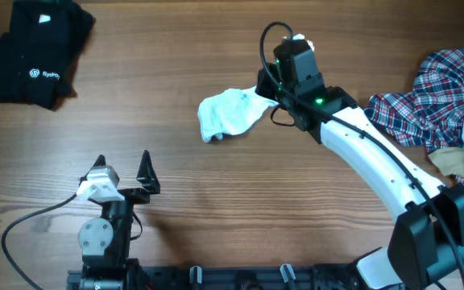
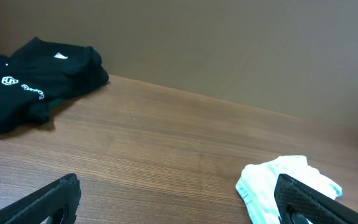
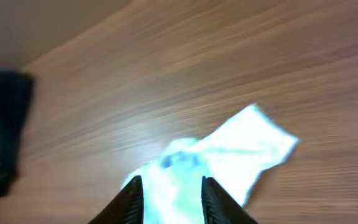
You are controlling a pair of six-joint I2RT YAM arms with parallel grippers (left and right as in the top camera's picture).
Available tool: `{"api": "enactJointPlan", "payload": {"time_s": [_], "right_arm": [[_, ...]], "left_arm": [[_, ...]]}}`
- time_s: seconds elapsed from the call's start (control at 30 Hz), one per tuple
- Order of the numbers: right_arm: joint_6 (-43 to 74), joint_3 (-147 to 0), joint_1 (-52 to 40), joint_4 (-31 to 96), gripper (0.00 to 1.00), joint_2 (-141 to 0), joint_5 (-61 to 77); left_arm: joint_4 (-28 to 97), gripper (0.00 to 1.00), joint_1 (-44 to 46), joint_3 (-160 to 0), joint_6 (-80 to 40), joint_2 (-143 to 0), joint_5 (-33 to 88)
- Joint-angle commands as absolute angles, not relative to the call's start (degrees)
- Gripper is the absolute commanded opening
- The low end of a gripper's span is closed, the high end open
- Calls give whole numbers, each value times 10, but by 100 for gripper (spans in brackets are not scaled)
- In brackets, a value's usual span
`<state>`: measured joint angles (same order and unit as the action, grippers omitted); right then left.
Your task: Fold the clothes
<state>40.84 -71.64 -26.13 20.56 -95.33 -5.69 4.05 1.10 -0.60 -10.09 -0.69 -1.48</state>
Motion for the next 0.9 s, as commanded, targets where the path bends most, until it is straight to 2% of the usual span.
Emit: {"api": "enactJointPlan", "payload": {"time_s": [0.0, 0.1, 0.2, 0.37, 0.67, 0.87], "right_arm": [[378, -726, -262, 221, 28, -920, -184], [361, -726, -262, 216, 29, -904, -133], [296, -725, -262, 234, 35, -906, -22], [109, -725, -262, 269, 45, -907, -21], [-2, -725, -266, 252, 45, -976, -25], [-71, -725, -268, 242, 42, -1027, 30]], "left_arm": [[40, 100, 8, -3, -92, -2, -20], [40, 100, 8, -3, -92, -2, -20], [40, 100, 8, -3, -92, -2, -20], [40, 100, 8, -3, -92, -2, -20], [40, 100, 8, -3, -92, -2, -20], [40, 100, 8, -3, -92, -2, -20]]}}
